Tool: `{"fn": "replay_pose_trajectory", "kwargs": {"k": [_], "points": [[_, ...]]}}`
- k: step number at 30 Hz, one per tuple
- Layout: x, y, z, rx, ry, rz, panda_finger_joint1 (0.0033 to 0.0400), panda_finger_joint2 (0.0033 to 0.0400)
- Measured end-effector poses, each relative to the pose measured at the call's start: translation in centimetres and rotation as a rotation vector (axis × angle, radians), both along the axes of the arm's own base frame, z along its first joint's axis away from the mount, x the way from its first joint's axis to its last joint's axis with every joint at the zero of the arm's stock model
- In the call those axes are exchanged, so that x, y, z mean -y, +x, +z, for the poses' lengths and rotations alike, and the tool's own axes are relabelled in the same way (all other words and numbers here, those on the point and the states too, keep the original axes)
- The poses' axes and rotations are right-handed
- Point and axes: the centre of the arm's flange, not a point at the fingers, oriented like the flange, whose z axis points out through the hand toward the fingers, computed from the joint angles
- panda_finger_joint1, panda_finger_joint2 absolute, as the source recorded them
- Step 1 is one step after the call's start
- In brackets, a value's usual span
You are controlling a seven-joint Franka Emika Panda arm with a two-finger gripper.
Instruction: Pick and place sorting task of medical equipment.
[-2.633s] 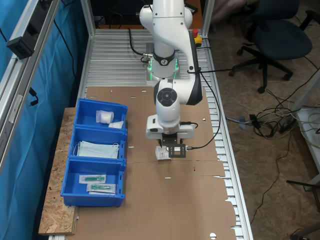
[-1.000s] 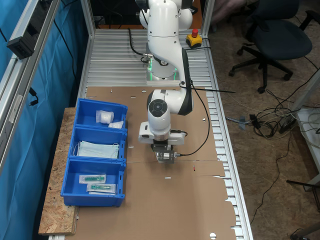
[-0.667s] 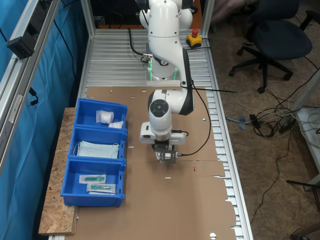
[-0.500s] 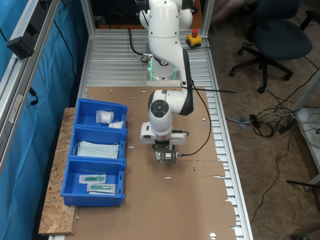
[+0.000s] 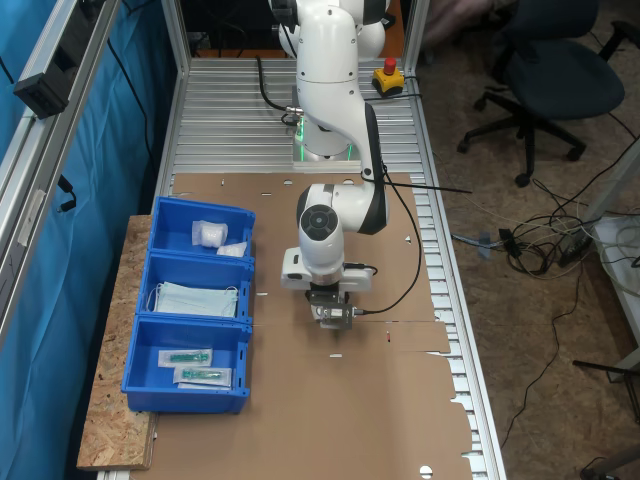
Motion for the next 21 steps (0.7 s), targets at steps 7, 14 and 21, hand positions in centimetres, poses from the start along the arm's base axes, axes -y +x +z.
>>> {"fn": "replay_pose_trajectory", "kwargs": {"k": [7, 14, 21], "points": [[0.04, 0.42, -0.17, 0.006, 0.0, -0.001, 0.04, 0.04], [0.11, 0.85, -0.08, 0.023, -0.002, -0.002, 0.04, 0.04], [0.12, 0.9, -0.16, 0.028, -0.002, -0.003, 0.04, 0.04]]}}
